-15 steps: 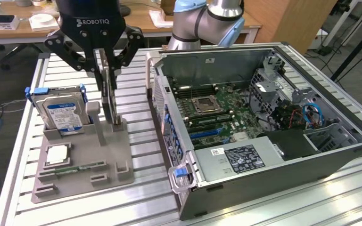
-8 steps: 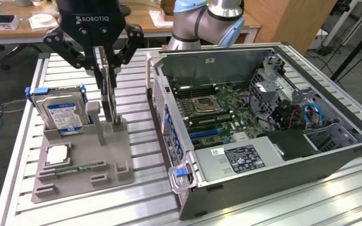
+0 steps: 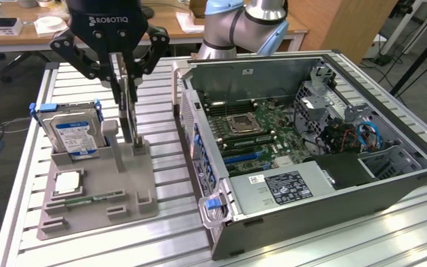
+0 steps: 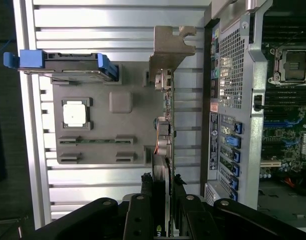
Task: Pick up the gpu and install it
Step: 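Pick up the gpu and move the gpu toward the slot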
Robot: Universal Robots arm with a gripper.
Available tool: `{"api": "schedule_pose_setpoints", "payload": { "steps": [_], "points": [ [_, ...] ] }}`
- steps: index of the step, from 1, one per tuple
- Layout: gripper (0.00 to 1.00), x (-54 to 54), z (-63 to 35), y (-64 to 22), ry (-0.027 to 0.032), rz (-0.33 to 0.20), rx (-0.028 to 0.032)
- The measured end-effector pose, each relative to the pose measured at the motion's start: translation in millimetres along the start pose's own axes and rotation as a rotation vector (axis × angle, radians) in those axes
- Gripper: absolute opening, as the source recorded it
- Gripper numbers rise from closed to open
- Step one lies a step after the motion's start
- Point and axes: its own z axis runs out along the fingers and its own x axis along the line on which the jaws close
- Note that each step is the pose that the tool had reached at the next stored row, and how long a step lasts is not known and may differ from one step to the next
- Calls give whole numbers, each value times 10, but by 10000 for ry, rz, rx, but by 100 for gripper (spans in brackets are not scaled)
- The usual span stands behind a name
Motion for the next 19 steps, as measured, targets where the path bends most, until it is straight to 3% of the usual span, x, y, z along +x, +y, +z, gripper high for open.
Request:
{"api": "schedule_pose_setpoints", "payload": {
  "steps": [19],
  "points": [
    [26, -3, -78, -4, 0, -1, 16]
  ]
}}
